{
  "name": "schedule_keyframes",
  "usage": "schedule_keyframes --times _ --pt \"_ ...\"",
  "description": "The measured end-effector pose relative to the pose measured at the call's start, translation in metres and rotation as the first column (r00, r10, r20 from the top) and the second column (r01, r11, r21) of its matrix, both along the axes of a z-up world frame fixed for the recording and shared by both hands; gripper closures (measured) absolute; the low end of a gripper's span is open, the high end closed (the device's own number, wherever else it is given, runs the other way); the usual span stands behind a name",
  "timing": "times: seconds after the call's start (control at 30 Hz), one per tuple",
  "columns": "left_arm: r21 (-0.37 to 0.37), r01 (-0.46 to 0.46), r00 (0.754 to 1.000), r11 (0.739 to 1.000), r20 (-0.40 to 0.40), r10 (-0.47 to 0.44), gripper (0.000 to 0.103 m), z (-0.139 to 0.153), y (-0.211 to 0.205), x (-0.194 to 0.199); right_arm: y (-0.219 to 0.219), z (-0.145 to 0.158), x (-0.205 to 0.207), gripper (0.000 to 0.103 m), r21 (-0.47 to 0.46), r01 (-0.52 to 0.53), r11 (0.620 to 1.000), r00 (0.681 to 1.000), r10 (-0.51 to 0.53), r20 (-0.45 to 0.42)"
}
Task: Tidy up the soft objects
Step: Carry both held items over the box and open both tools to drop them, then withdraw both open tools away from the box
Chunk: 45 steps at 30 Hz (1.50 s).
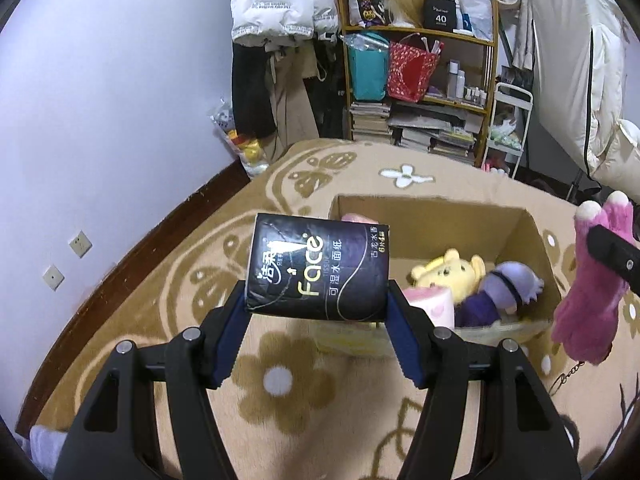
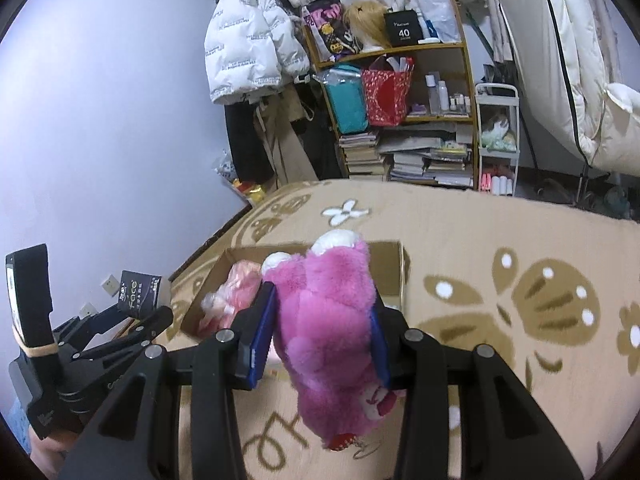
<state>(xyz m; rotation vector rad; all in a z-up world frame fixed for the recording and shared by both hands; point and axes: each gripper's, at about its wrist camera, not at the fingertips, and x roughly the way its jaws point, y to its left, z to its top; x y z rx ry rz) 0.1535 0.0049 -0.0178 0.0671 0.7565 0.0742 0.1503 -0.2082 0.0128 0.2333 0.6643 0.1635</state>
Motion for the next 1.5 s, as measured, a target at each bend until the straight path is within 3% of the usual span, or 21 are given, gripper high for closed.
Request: schedule_keyframes --times 0.47,0.67,0.9,1.0,1.07,1.13,1.2,1.33,1.5 --pt "0.029 0.069 0.996 0.997 0.058 -0.071 0.039 0.016 -0.013 0.045 0.006 0.011 0.049 0.058 -0.014 -0.038 0.999 0.999 0.038 0.039" --pt "0.035 0.118 0.990 0.992 0.076 -0.120 0.039 0.016 -0.018 0.057 0.019 -0.013 0.063 0.057 -0.042 -0.086 0.995 0.996 0.086 -0.005" --pt "0.009 0.151 0.988 0.988 0.023 -0.151 0.038 -0.003 -0.023 0.065 0.017 -0.046 0.073 0.051 -0.005 -0.074 0.997 0.992 0.073 -0.107" --pt "0.022 0.146 0.989 0.989 -0.003 -0.146 0.038 -0.010 -0.025 0.067 0.013 -0.053 0.074 0.041 0.020 -0.066 0.998 0.989 0.068 -0.134" --pt "0.019 0.141 0.990 0.990 -0.023 -0.141 0.024 -0.015 -0.025 0.068 0.013 -0.053 0.073 0.031 0.014 -0.062 0.998 0.989 0.063 -0.134" --pt "0.001 0.136 0.990 0.991 -0.049 -0.136 0.014 -0.018 -0.024 0.068 0.014 -0.052 0.070 0.029 -0.003 -0.065 0.998 0.988 0.064 -0.142" --pt "-0.016 0.104 0.993 0.994 -0.053 -0.105 0.012 -0.020 -0.020 0.064 0.013 -0.050 0.066 0.029 -0.005 -0.054 0.999 0.989 0.053 -0.140" --pt "-0.040 0.078 0.995 0.996 -0.054 -0.080 0.004 -0.019 -0.014 0.057 0.012 -0.044 0.059 0.011 0.003 -0.055 0.998 0.990 0.055 -0.132" --pt "-0.037 0.063 0.996 0.997 -0.055 -0.065 0.002 -0.011 -0.007 0.049 0.010 -0.029 0.041 0.000 -0.005 -0.042 0.999 0.996 0.041 -0.083"
